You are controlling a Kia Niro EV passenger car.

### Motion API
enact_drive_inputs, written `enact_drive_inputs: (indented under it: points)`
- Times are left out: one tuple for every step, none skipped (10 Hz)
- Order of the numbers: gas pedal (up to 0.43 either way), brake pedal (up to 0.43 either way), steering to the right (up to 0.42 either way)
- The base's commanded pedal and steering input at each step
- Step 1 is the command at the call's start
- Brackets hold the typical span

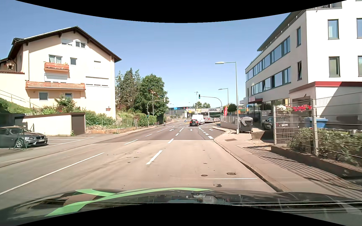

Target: Follow the waypoints while adhering to traffic rules and regulations

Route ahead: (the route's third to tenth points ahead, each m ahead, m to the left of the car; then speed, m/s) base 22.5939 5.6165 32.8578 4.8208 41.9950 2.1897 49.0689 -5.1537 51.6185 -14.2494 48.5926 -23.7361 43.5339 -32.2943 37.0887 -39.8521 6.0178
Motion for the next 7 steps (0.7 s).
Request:
enact_drive_inputs:
  points:
    - [0.0,0.152,-0.008]
    - [0.0,0.128,-0.008]
    - [0.0,0.11,-0.008]
    - [0.0,0.104,-0.009]
    - [0.0,0.104,-0.009]
    - [0.0,0.091,-0.009]
    - [0.0,0.061,-0.009]
